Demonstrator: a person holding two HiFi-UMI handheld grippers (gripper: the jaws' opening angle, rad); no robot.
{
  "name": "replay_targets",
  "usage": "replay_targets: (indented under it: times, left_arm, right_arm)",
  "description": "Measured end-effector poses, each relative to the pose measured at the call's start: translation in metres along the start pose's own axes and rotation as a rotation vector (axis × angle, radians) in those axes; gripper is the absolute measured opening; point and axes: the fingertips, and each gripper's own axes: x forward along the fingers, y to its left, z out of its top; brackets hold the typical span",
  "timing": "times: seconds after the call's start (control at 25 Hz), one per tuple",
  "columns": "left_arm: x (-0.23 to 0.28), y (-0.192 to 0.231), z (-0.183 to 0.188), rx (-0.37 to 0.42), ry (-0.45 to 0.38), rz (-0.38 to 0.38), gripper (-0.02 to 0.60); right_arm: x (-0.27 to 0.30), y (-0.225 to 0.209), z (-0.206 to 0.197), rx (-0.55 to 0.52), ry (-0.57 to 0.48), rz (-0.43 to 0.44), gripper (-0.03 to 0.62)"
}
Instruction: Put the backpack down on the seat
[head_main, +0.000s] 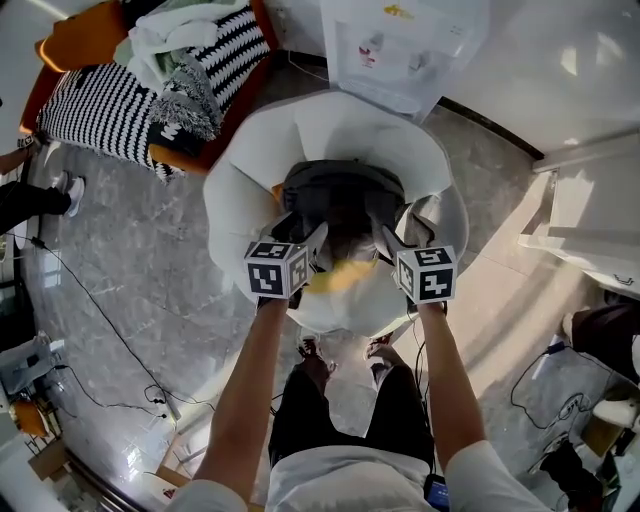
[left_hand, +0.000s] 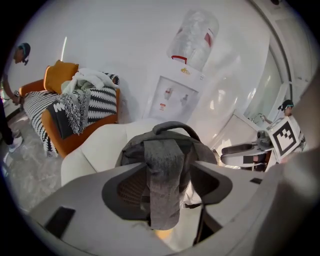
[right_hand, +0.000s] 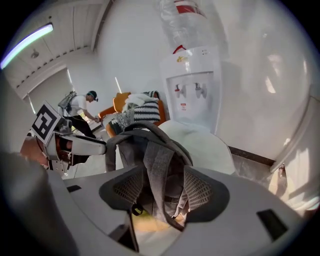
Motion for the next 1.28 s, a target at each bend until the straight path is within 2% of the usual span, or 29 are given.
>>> replay_targets:
  times: [0.4, 0.68, 0.88, 1.12, 1.2, 1.28]
  left_arm:
    - [-0.034, -0.007, 0.010, 0.009, -0.013, -0.017, 0.287]
    - [-0.066, -0.018, 0.011, 0.033, 0.010, -0.021, 0.287]
    - [-0.087, -0.033, 0.018, 0.044, 0.005, -0.022, 0.285]
    - [-0.116, -0.038, 0.025, 0.060, -0.014, -0.009, 0.253]
    - [-0.124, -0.039, 0.025, 0.068, -0.019, 0.001, 0.231]
    - [-0.131, -0.042, 0.024, 0.094, -0.030, 0.012, 0.207]
  right_arm:
    - [-0.028, 0.010, 0.016, -0.001, -0.025, -0.046, 0.235]
    - [-0.063, 0.018, 0.024, 0.117, -0.060, -0.044, 0.235]
    - [-0.090, 0.030, 0.029, 0.083, -0.034, -0.031, 0.233]
    - [-0.120, 0.042, 0.032, 0.053, -0.021, -0.032, 0.227]
    - [-0.131, 0.043, 0.032, 0.058, -0.025, -0.044, 0.179]
    - [-0.140, 0.043, 0.031, 0.070, -0.029, -0.057, 0.166]
